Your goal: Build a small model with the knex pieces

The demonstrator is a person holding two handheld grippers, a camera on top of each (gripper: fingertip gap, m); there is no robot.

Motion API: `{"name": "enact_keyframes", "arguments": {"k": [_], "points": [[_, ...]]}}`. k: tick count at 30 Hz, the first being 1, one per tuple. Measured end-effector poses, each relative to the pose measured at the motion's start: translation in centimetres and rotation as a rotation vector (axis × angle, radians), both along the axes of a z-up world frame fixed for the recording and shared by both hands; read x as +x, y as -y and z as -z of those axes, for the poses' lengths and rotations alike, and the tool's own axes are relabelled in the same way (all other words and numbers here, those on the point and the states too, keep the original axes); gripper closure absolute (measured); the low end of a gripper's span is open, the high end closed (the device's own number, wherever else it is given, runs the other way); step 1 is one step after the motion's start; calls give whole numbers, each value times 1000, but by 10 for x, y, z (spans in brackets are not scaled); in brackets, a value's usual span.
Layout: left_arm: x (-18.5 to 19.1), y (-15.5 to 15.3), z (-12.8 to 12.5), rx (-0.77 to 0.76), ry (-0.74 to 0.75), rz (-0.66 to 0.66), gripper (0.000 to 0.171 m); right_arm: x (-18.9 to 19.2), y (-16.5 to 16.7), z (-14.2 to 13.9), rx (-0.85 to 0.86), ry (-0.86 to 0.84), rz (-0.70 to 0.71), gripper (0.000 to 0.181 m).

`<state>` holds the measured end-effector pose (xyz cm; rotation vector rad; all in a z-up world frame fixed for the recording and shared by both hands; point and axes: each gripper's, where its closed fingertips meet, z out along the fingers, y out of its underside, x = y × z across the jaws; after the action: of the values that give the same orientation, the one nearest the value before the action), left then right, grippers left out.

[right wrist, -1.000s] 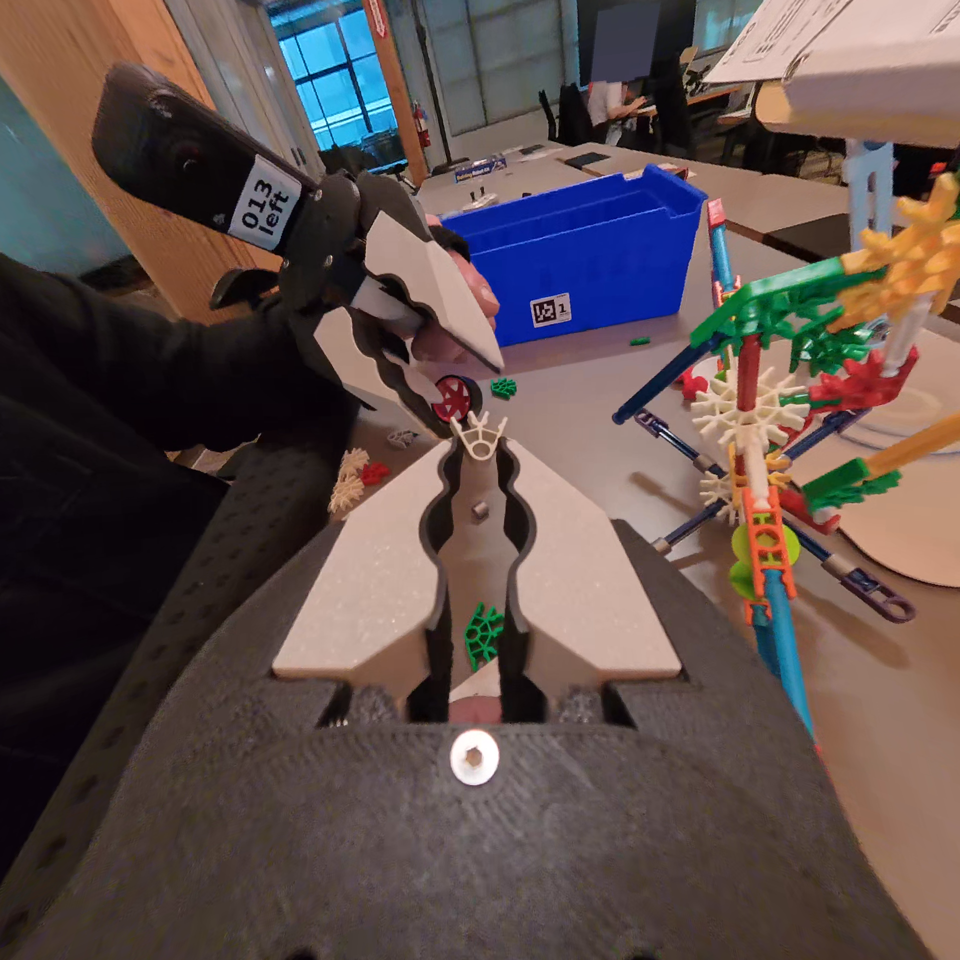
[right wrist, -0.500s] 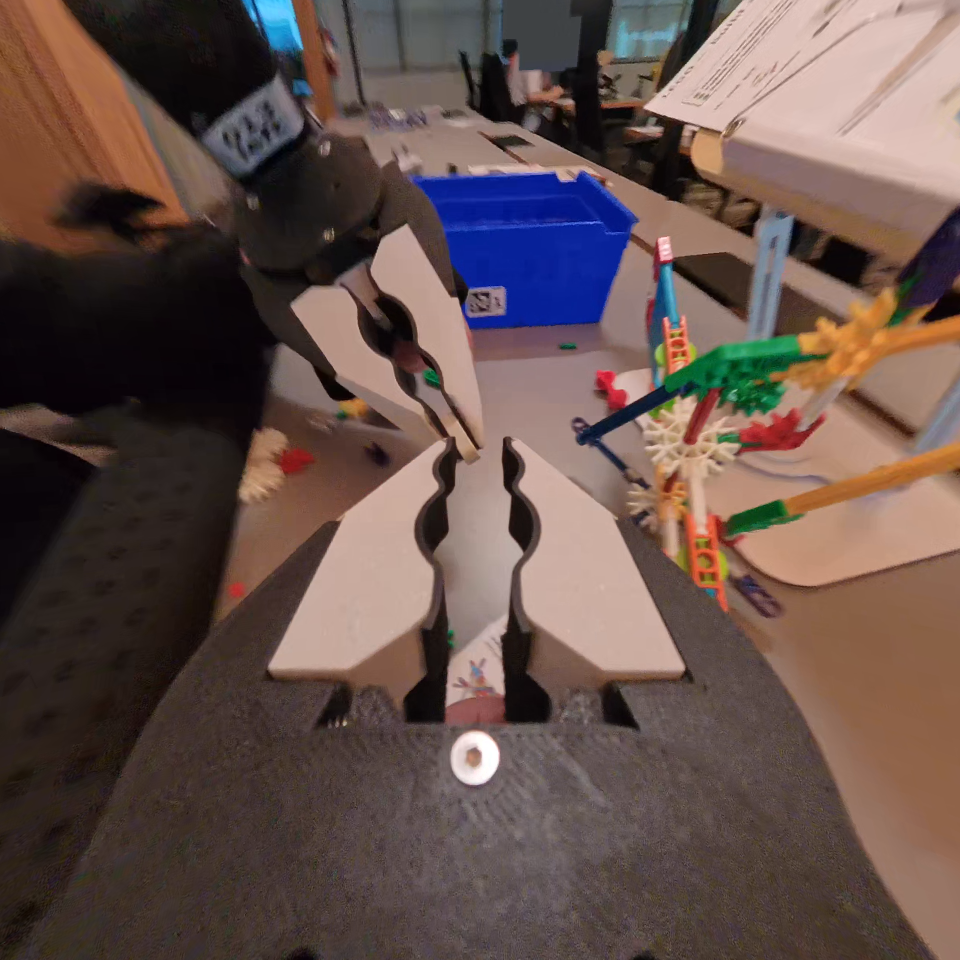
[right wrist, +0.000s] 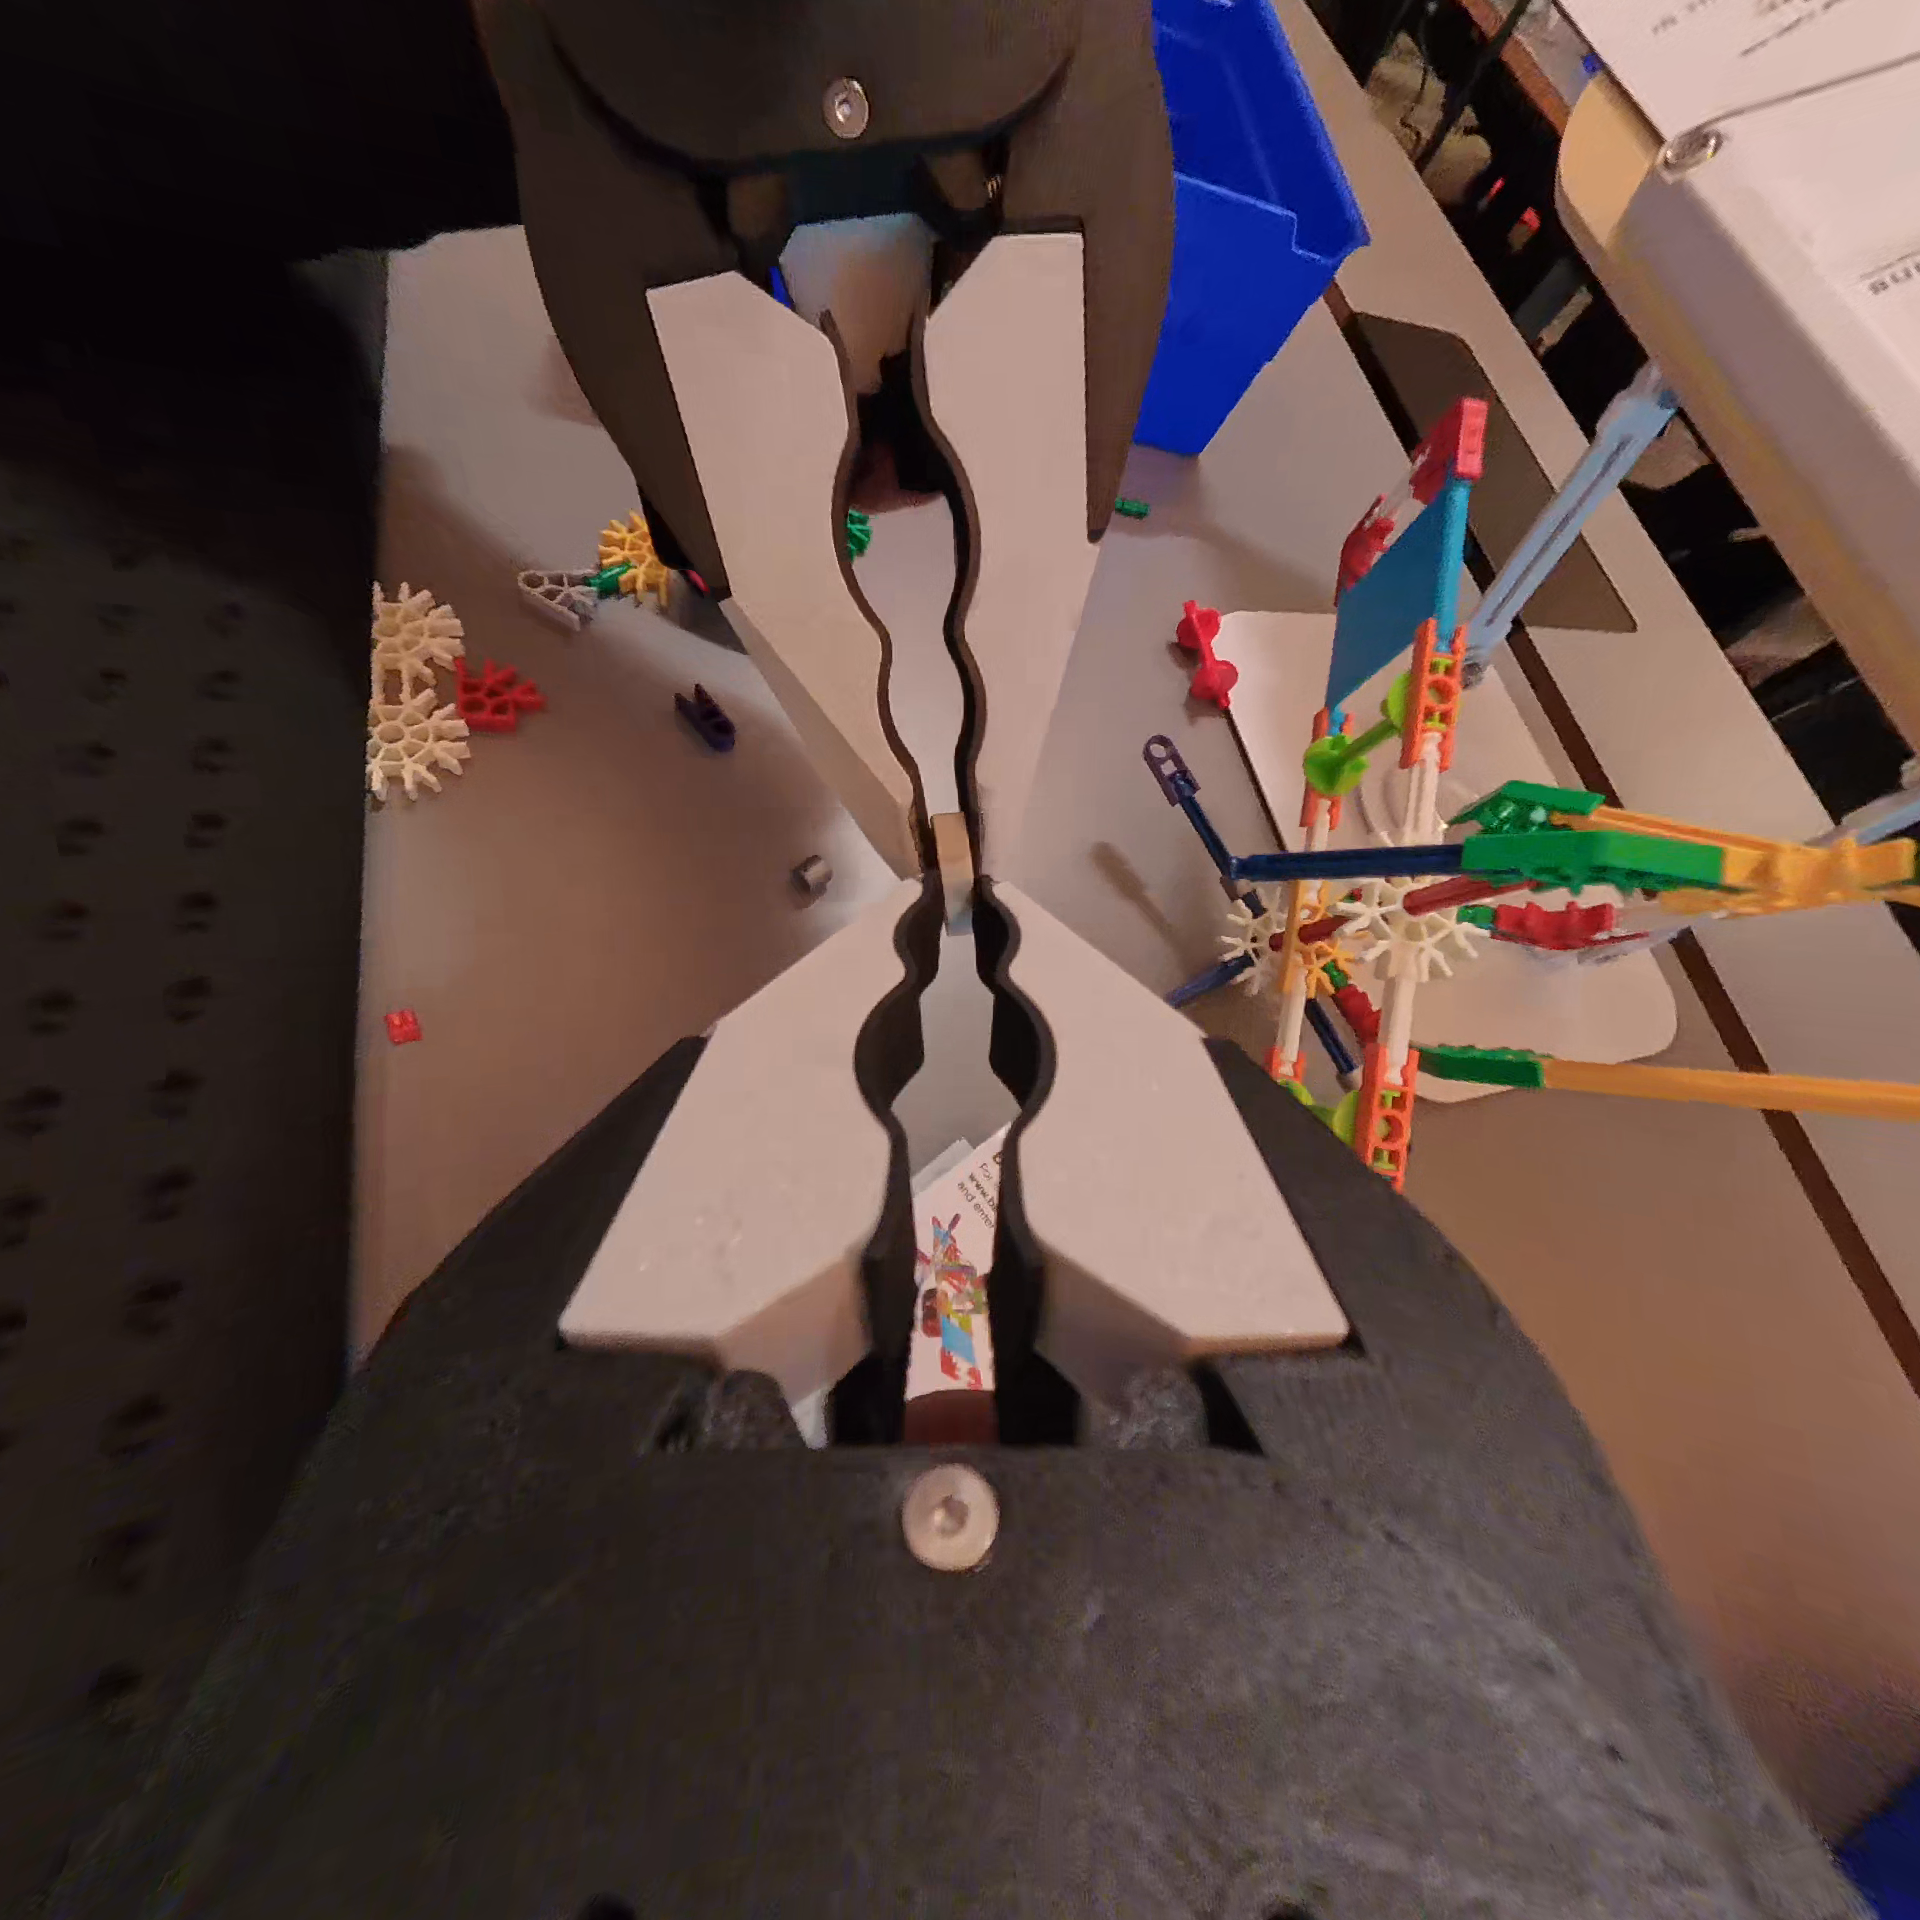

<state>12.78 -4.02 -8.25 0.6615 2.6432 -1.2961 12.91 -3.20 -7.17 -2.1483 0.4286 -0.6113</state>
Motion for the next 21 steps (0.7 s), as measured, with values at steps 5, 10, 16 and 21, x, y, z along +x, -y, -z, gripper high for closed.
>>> {"name": "enact_keyframes", "arguments": {"k": [5, 10, 16, 21], "points": [[9, -3, -3, 111, 60, 73, 168, 10, 0, -3, 21, -33, 92, 174], [13, -10, 3, 236, 121, 129, 168, 12, -6, 4, 9, -68, 131, 178], [39, 2, -12, 112, 124, 21, 151, 26, 10, -4, 241, -122, 329, 179], [59, -1, -15, 76, 9, -109, 137, 37, 10, -5, 536, -212, 447, 179]]}}
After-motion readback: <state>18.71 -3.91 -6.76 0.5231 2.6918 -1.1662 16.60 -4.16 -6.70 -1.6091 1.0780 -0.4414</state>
